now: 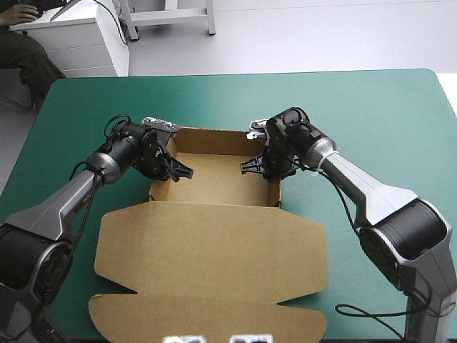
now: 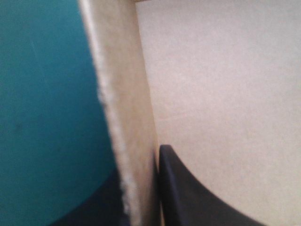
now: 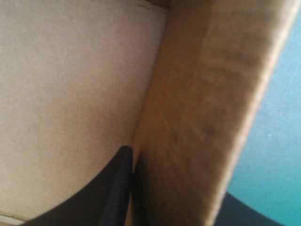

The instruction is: Fold the box

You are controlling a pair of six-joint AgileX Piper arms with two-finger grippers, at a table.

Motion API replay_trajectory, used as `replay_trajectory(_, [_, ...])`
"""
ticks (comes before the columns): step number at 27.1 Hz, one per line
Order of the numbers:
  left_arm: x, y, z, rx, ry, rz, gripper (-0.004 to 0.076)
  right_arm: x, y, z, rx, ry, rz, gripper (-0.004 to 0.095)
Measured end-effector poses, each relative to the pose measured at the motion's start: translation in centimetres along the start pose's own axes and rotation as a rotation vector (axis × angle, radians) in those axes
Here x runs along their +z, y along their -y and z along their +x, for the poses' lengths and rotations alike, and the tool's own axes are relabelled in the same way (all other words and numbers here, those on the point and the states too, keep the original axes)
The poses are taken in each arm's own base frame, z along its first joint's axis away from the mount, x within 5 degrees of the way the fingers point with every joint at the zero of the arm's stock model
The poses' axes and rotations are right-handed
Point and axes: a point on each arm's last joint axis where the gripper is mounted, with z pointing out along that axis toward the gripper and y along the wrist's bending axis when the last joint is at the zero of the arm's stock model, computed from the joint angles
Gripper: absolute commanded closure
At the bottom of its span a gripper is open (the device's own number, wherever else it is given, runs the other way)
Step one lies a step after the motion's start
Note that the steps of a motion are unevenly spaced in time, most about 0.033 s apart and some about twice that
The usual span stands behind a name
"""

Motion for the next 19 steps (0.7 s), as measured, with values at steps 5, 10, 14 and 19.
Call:
replay_trajectory(5, [0.20,0.20,0.20,0.009,-0.027,0.009,0.0297,-0.41,-0.22,-0.23,-0.009,-0.004,0.000,0.0555])
replay_trajectory(10, [0.21,0.11,0.32,0.024,-0.039,0.000,0.0252,-0.67,-0.19,-0.31,-0.009,-0.006,0.005,0.0555])
replay_trajectory(14, [0.21,0.09,0.35,0.026,-0.042,-0.002,0.0252,-0.69,-0.11,-0.23,0.003,-0.015,0.014,0.0535])
replay_trajectory(19, [-0.72,0.25,-0.45,0.014,-0.030,0.013,0.0252,-0.72,-0.10,-0.24,0.003,-0.016,0.016,0.0511])
